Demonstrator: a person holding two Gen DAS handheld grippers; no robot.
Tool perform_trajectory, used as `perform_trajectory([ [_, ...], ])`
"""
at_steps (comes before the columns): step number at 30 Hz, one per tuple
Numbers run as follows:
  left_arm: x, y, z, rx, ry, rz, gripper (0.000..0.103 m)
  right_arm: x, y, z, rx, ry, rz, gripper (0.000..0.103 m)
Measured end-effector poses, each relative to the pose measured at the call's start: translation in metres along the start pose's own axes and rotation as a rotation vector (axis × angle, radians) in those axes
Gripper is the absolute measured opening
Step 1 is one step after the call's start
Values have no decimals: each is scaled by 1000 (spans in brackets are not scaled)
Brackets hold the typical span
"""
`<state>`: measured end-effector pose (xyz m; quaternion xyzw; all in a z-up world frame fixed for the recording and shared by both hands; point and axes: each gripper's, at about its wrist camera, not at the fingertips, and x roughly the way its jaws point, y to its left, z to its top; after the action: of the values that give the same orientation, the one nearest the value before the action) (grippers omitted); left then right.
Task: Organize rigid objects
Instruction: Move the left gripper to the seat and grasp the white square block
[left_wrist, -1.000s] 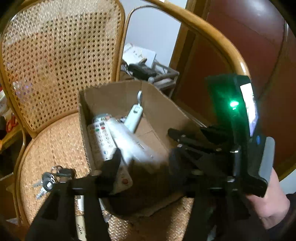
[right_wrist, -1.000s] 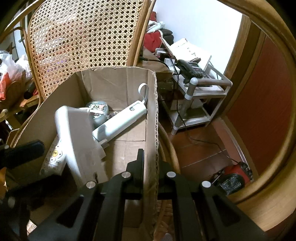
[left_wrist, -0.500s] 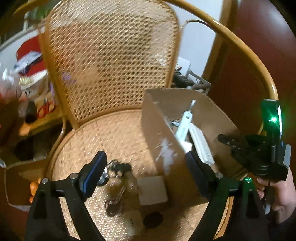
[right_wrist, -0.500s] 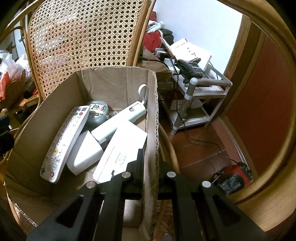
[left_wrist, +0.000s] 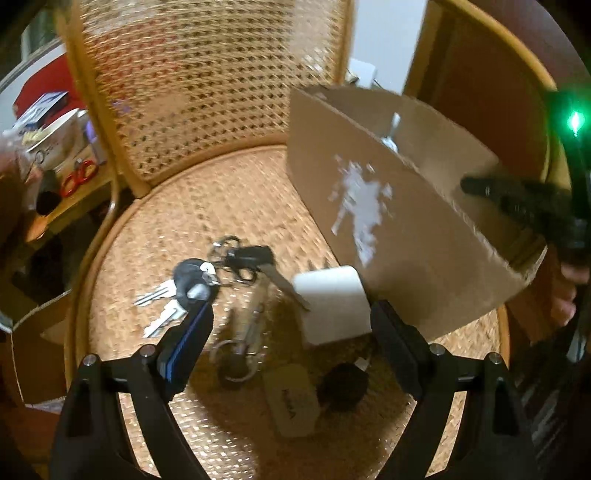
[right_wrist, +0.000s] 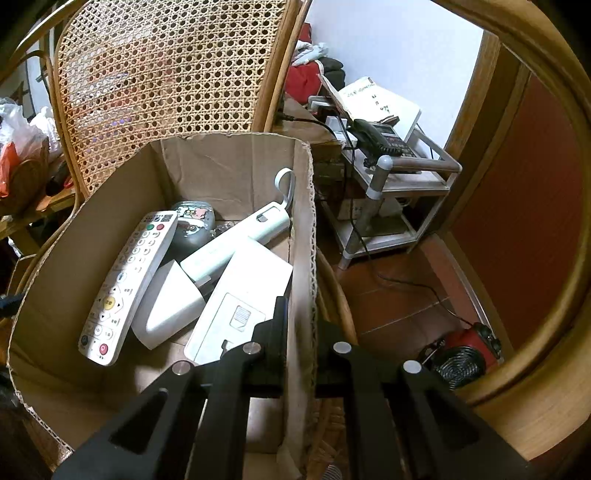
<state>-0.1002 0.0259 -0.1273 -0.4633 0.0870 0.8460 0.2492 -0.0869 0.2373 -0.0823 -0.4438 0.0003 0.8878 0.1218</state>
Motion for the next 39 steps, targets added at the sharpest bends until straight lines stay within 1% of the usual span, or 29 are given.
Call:
perform_trajectory([
  [3,11,-12,2,41,6,34,86,0,0,0,1,0,3,10],
  [5,16,-12,6,40,4,62,86,0,-1,0,2,1,6,10],
  [8,21,-5,8,4,2,45,89,0,1,0,-2,-1,5,10],
  [11,24,2,10,-8,0,41,90,0,1,0,1,1,5,10],
  [13,23,5,10,-14,-4,62,90,0,1,-1,-1,0,5,10],
  [14,22,9,11,-22,-8,95,90,0,1,0,-1,0,6,10],
  [16,24,19,12,-55,3,113,90,0,0,0,1,0,5,10],
  [18,23,29,13,-111,16,70,85,0,1,0,2,1,6,10],
  [19,22,31,13,-131,14,36,84,0,1,0,1,0,5,10],
  [21,19,27,15,-127,-11,-17,84,0,1,0,1,1,4,10],
  [23,17,18,18,-87,-29,-23,84,0,0,0,1,1,4,10],
  [25,24,15,19,-76,1,-19,84,0,0,-1,1,1,2,10],
  [27,34,24,18,-131,41,-49,84,0,-2,-1,3,2,6,10],
  [28,40,30,17,-166,71,-42,84,0,-2,-1,2,1,7,10],
  [29,39,28,18,-143,51,-31,83,0,-2,-1,-1,0,7,10],
  [30,42,26,19,-122,63,-14,82,1,-2,-1,-3,-1,3,10],
  [31,43,22,19,-91,59,17,77,1,-3,-1,-1,0,4,10],
  [32,42,18,20,-66,48,13,58,0,-3,-1,2,0,6,10],
  [35,41,18,20,-83,48,-5,56,0,-2,-1,0,-1,4,10],
  [36,37,21,21,-105,34,-19,49,0,-2,-1,0,-1,5,10],
  [39,20,24,27,-125,-9,-39,48,0,-3,-1,0,-1,8,10],
])
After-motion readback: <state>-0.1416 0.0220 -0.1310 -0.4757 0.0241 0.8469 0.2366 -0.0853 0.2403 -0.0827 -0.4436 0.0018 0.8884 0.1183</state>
